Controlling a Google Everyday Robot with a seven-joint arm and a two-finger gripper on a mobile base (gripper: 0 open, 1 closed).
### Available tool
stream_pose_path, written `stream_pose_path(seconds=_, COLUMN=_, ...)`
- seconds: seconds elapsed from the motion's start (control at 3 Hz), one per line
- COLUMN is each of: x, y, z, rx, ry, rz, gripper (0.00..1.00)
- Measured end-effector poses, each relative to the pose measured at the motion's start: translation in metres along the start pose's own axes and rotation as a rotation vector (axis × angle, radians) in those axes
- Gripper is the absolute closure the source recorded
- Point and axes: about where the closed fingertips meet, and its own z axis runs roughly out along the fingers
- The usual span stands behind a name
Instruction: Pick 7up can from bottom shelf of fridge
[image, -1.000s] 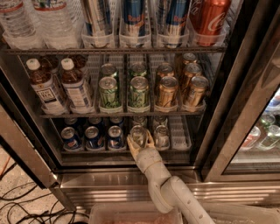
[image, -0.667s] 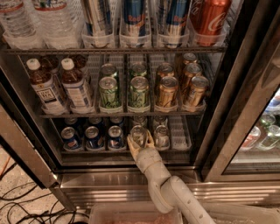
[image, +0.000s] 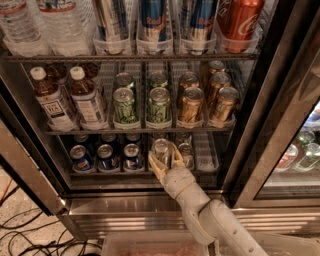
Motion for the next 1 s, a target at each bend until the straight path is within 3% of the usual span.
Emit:
stream_pose_path(seconds=0.33, x=-0.030, y=0.009, z=-0.010, rx=-0.081, ry=-0.028, rz=-0.039, gripper=1.00)
stream_pose_path(seconds=0.67, x=-0.044, y=0.013, z=-0.022, rx=-0.200, ry=-0.007, rz=-0.061, gripper=1.00)
stream_pose_path(seconds=1.0, x=-0.041, y=0.015, z=-0.042, rx=-0.331, ry=0.061, rz=-0.090, gripper=1.00)
